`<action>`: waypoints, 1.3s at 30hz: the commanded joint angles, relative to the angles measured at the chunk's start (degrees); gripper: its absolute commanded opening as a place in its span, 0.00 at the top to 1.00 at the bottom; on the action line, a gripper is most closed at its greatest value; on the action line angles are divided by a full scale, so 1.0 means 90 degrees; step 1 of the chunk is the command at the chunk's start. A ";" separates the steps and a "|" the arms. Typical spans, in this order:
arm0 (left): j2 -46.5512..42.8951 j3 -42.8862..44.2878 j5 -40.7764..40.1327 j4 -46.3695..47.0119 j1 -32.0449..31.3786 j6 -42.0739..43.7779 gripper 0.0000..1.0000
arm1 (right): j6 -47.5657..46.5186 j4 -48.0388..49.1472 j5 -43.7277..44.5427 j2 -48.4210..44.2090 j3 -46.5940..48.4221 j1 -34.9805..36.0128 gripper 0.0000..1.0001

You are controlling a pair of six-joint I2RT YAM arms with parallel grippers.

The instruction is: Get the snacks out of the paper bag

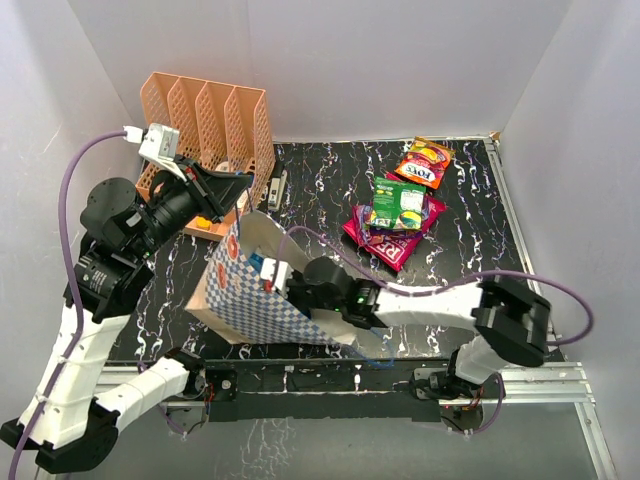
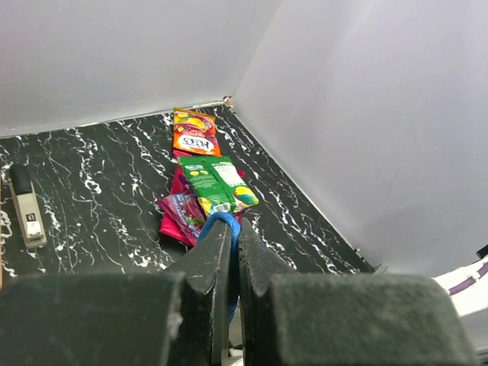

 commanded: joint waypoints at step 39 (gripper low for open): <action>-0.1630 -0.1697 0.2323 0.0272 -0.0005 -0.1253 1.00 | 0.1090 0.1856 0.2102 0.2300 0.0851 0.1149 0.02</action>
